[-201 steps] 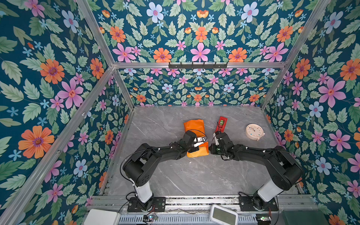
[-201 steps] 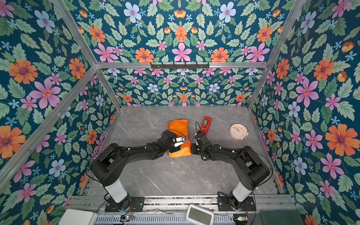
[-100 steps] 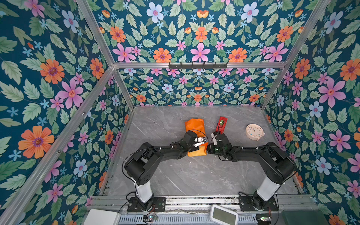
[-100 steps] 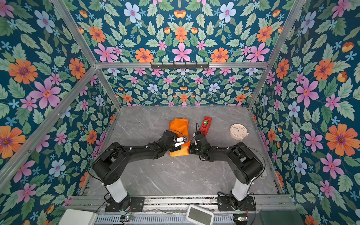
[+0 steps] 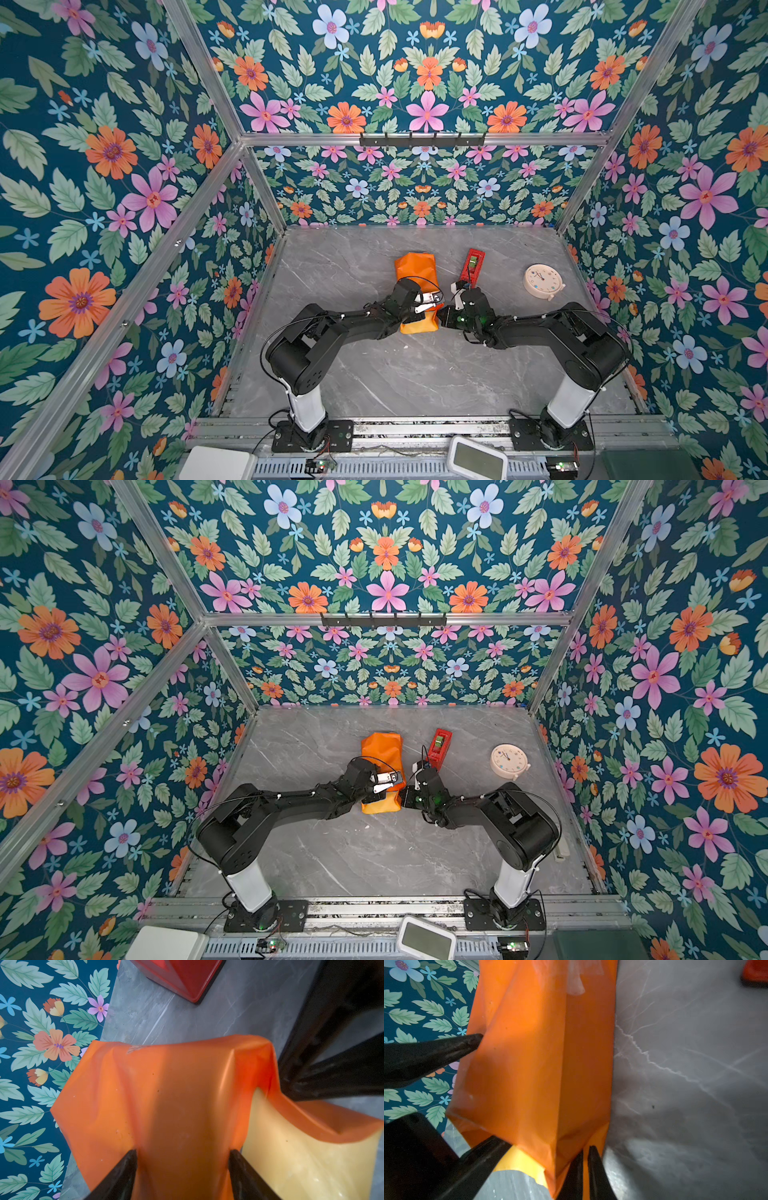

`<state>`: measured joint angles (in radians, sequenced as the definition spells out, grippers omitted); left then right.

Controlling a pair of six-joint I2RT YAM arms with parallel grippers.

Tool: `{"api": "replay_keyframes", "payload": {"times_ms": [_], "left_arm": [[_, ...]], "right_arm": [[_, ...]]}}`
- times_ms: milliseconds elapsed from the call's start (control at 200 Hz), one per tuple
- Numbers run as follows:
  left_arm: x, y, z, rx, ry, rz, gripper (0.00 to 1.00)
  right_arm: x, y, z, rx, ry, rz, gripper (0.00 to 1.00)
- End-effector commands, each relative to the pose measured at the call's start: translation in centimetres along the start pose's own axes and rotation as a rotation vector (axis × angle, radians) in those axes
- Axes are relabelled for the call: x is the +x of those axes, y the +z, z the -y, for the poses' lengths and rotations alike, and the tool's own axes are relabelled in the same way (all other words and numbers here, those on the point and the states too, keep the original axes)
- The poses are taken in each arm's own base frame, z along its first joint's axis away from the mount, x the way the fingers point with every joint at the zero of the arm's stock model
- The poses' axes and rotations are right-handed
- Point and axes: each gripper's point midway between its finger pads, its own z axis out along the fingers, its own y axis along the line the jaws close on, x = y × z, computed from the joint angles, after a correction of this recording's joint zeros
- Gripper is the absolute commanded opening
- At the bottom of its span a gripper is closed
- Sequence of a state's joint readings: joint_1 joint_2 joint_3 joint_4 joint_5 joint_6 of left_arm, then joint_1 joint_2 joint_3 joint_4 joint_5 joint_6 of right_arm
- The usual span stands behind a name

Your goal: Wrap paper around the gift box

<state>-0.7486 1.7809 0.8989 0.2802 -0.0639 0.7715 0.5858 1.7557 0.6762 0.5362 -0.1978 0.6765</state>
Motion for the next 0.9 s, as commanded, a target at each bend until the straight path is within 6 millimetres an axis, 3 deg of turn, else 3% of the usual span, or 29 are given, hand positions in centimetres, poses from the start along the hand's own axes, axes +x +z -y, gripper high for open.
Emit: {"api": "replay_keyframes", "payload": {"times_ms": [0, 660, 895], "left_arm": [[5.3, -0.7, 6.2, 0.251, 0.025, -0.185, 0.7], [5.3, -0.7, 6.3, 0.258, 0.032, -0.187, 0.69], [5.2, -0.7, 6.1, 0.255, 0.031, -0.184, 0.69]], "right_arm": [[-0.7, 0.2, -1.1, -0.041, -0.003, 0.032, 0.1], [-0.7, 1.7, -0.8, -0.033, -0.008, 0.088, 0.07], [-0.3, 1.0, -0.5, -0.024, -0.02, 0.087, 0.07]]}}
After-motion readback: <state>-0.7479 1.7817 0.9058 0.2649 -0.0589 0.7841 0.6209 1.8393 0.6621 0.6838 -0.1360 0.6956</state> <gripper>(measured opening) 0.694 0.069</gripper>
